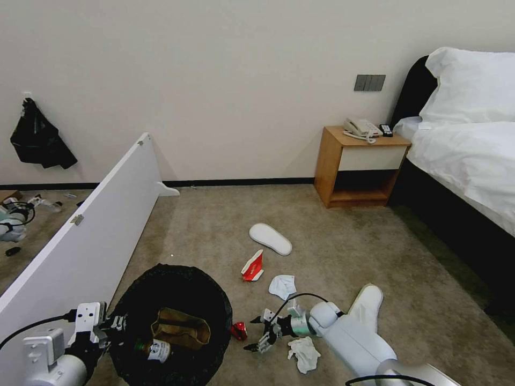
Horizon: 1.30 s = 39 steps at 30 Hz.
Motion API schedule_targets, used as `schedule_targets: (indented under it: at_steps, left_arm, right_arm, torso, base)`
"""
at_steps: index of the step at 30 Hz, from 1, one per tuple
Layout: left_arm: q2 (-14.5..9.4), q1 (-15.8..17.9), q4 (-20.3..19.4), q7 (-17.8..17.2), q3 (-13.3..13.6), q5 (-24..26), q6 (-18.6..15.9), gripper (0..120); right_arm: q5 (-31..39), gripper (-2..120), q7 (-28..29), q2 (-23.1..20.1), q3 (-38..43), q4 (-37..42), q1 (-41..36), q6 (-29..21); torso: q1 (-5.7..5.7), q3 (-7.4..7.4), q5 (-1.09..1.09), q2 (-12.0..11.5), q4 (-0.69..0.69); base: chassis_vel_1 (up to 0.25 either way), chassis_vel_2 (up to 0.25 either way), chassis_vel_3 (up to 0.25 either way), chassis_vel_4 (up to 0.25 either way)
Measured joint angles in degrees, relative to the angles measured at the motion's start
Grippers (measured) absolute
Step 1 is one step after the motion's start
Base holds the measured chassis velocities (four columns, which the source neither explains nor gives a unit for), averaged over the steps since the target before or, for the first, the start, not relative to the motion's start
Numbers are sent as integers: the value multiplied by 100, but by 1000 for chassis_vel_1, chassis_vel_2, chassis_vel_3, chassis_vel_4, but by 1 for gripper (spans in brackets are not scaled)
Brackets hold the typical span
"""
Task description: Pick up the trash bin, then pick up the garbage from the floor and place it into the trash bin.
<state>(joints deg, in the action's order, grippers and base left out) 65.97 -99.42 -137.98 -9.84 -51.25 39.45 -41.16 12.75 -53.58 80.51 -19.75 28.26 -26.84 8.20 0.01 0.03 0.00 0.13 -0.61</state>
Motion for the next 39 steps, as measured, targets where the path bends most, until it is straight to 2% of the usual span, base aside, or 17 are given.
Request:
schedule_targets:
  at_steps: [3, 5, 8, 10, 11, 13, 15, 16, 17, 19, 20, 22, 24, 26, 29, 30, 39]
  left_arm:
    - [1, 0, 15, -1, 6, -5, 0, 3]
    - [-1, 4, 23, -2, 12, -7, 0, 3]
    - [-1, 7, 26, -2, 19, -9, 0, 3]
    - [0, 16, 32, -2, 34, -16, 0, 3]
    - [0, 16, 32, -2, 34, -16, 0, 3]
    - [1, 31, 46, -2, 52, -30, 0, 3]
    - [1, 38, 52, -2, 57, -33, 0, 3]
    - [0, 46, 58, -2, 62, -34, 0, 3]
    - [0, 46, 58, -2, 62, -34, 0, 3]
    - [-9, 52, 65, -2, 66, -36, 0, 3]
    - [-9, 52, 65, -2, 66, -36, 0, 3]
    - [-13, 54, 71, 0, 66, -36, 0, 3]
    - [-13, 54, 74, 0, 67, -36, 0, 3]
    - [-8, 53, 79, 0, 72, -42, 0, 3]
    - [-6, 52, 80, 0, 73, -43, 1, 3]
    - [-3, 48, 80, 1, 73, -45, 1, 3]
    - [-4, 40, 80, 5, 86, -51, 2, 3]
  right_arm:
    - [-116, 99, 36, 182, 65, -288, 76, 15]
    - [-209, 90, 121, 323, 117, -511, 141, 15]
    - [-252, 84, 184, 396, 151, -627, 176, 13]
    - [-264, 72, 239, 483, 193, -758, 226, -15]
    - [-264, 72, 239, 483, 193, -758, 226, -15]
    - [-264, 62, 324, 546, 195, -839, 258, -62]
    - [-262, 59, 354, 564, 196, -857, 265, -68]
    - [-254, 51, 376, 596, 200, -880, 276, -83]
    - [-254, 51, 376, 596, 200, -880, 276, -83]
    - [-244, 39, 376, 610, 141, -892, 278, -105]
    - [-244, 39, 376, 610, 141, -892, 278, -105]
    - [-238, 27, 408, 639, 122, -930, 277, -109]
    - [-239, 23, 423, 661, 118, -951, 275, -110]
    - [-251, 12, 464, 710, 108, -992, 263, -111]
    - [-253, 9, 477, 720, 111, -1001, 260, -111]
    - [-253, 1, 495, 724, 128, -1006, 259, -111]
    - [-238, 0, 472, 590, 155, -944, 257, -103]
  torso:
    - [0, 0, 0, 0, -1]
    - [0, 0, 0, 0, 0]
    - [0, 0, 0, 0, 0]
    - [0, 0, 0, 0, 0]
    - [0, 0, 0, 0, 0]
    - [0, 0, 0, 0, 0]
    - [0, 0, -1, 0, -1]
    - [0, 0, 0, 0, -2]
    - [0, 0, 0, 0, -2]
    - [0, 0, 0, 0, 0]
    - [0, 0, 0, 0, 0]
    - [-1, 0, 0, 0, -2]
    - [0, 0, 0, 0, -2]
    - [0, 0, 0, 0, 1]
    - [-1, 0, 0, 0, 0]
    - [-1, 0, 0, 0, 0]
    - [0, 0, 0, 0, -1]
  base:
    - [0, 0, 0, 0]
    - [0, 0, 0, 0]
    - [0, 0, 0, 0]
    - [0, 0, 0, 0]
    - [0, 0, 0, 0]
    - [0, 0, 0, 0]
    - [0, 0, 0, 0]
    - [0, 0, 0, 0]
    - [0, 0, 0, 0]
    - [0, 0, 0, 0]
    - [0, 0, 0, 0]
    - [0, 0, 0, 0]
    - [0, 0, 0, 0]
    - [0, 0, 0, 0]
    - [0, 0, 0, 0]
    - [0, 0, 0, 0]
    - [0, 0, 0, 0]
